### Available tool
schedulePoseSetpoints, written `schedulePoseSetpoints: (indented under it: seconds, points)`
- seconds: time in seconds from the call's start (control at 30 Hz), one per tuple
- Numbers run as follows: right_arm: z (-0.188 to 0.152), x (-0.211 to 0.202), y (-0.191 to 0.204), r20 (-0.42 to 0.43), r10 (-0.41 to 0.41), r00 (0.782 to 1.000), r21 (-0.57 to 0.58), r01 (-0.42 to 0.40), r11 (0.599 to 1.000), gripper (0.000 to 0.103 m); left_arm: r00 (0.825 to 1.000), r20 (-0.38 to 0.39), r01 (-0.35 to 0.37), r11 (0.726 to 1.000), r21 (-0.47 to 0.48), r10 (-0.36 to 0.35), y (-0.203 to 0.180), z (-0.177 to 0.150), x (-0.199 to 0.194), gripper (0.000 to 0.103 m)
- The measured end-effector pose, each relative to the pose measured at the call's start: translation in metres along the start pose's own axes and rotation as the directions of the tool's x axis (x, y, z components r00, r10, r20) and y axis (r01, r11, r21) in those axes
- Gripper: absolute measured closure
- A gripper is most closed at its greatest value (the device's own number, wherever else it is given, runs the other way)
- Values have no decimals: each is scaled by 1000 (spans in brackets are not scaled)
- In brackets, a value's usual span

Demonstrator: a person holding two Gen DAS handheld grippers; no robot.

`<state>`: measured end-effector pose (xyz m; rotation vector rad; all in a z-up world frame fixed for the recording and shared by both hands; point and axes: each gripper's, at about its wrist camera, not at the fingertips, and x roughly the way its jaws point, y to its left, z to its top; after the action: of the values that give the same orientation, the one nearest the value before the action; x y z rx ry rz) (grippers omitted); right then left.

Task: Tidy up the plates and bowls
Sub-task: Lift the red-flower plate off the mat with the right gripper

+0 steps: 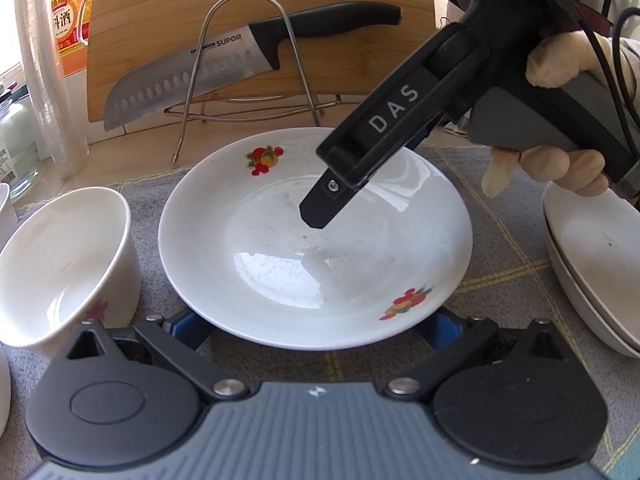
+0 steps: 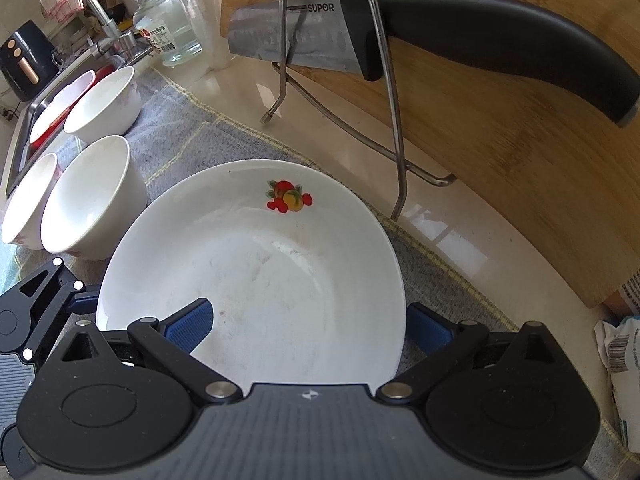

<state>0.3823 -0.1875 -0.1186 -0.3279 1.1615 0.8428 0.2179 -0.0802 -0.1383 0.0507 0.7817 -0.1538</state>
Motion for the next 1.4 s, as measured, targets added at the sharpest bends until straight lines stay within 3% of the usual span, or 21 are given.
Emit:
schedulePoseSetpoints:
  seconds: [0.67,1.1,1.4]
  points:
    - [3,1,-2,3,11,1000,12,-11,1000,0,1000,14,15,1000,17,-16,2,-4,-2,0]
    - [5,-1,-6,26,104,994,3,-104,995,0,998,35,45,998,49,-47,4,-9,-6,0]
    - [17,2,-8,43,119,992,-11,-118,993,5,999,24,44,998,45,-45,6,-10,-9,1]
